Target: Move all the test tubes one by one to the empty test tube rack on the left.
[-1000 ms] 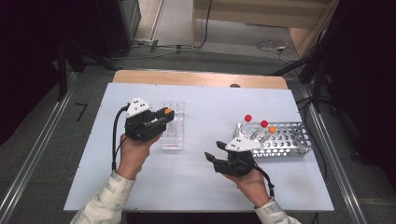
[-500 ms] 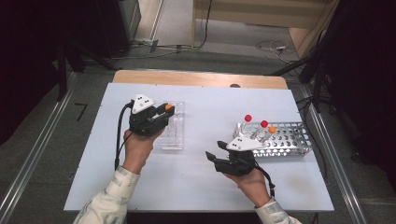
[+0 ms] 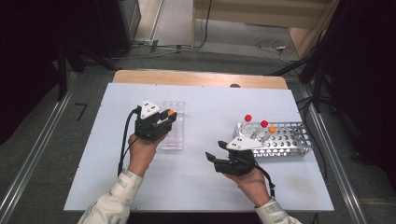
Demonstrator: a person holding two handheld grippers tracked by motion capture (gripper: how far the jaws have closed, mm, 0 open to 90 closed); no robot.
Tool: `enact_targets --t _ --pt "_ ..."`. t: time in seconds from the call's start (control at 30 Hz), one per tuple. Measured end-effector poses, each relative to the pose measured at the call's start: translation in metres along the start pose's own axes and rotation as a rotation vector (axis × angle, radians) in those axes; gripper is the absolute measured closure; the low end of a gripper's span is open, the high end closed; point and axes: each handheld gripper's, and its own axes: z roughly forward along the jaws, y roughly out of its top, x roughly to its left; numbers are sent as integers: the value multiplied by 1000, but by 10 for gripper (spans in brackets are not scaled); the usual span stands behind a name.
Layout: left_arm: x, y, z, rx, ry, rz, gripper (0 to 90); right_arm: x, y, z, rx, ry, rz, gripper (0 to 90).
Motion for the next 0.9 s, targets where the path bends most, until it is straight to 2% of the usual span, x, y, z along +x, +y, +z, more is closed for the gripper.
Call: enact_targets --t 0.27,0.43,0.53,0.7,0.8,0.9 --pt "0 -10 5 24 6 0 678 0 0 0 1 2 0 357" --pt "1 -8 2 19 1 -10 566 0 0 -1 -4 1 2 356" --pt "0 -8 -2 18 -5 -23 463 0 0 -2 -4 -1 3 353" --pt "-1 -7 -7 26 11 -27 233 -1 0 -4 -12 -1 9 346" --pt "-2 -6 -11 25 -20 -41 196 -4 -1 -7 -18 -10 11 344" --pt "-4 -6 -13 37 -43 -37 171 -8 -3 -14 -27 -21 18 345"
